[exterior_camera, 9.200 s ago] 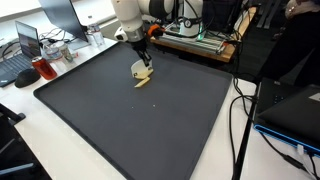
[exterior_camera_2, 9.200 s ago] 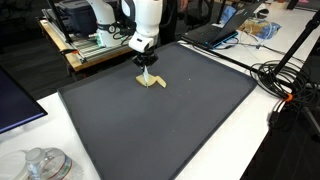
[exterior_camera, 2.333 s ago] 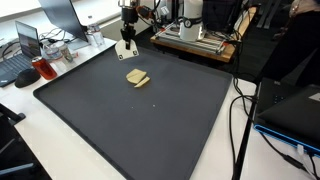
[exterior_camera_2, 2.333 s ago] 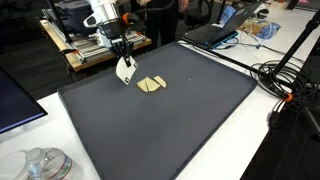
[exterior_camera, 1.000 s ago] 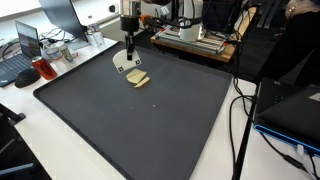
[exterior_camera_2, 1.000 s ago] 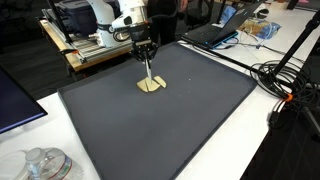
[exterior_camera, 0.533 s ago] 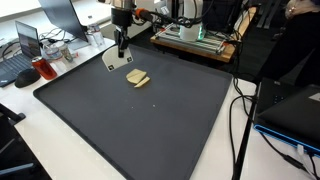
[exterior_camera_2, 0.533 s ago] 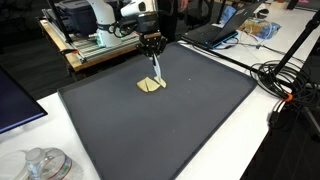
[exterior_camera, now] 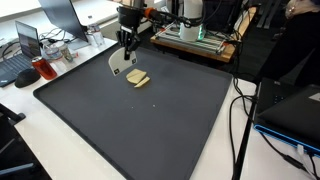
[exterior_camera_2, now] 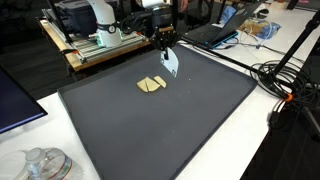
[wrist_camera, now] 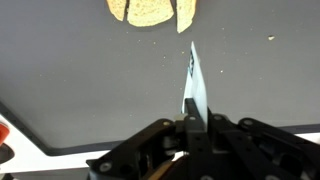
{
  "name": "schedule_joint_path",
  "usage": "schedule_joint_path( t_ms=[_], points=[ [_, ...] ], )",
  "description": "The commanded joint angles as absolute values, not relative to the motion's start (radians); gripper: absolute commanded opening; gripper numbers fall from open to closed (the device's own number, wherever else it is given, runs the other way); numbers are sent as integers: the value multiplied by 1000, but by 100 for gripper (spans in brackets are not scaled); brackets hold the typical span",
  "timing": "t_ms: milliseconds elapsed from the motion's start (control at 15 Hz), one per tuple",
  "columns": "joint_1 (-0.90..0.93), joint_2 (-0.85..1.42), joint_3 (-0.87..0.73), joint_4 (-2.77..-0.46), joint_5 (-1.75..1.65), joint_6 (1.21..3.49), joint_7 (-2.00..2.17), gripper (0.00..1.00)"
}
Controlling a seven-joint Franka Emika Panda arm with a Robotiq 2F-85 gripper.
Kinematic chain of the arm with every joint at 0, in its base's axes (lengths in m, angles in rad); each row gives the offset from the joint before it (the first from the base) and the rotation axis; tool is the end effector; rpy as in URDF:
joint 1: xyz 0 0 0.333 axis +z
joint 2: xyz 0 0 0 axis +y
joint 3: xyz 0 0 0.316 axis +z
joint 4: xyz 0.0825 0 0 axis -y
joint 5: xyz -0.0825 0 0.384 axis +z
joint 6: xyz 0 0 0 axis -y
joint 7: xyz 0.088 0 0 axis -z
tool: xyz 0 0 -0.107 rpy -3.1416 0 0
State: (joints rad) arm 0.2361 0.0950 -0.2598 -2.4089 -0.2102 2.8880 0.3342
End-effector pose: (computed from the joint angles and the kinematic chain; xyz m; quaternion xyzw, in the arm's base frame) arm 0.5278 -0.0002 0.3147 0.9770 -0.0777 0.1968 0.0271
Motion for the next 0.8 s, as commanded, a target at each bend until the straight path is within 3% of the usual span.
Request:
schedule_joint_path(
  t_ms=[0, 733],
  points=[
    [268, 57, -241, -2427, -255, 2877, 328, 1],
    [303, 42, -233, -2473, -422, 2856, 326, 1]
  ],
)
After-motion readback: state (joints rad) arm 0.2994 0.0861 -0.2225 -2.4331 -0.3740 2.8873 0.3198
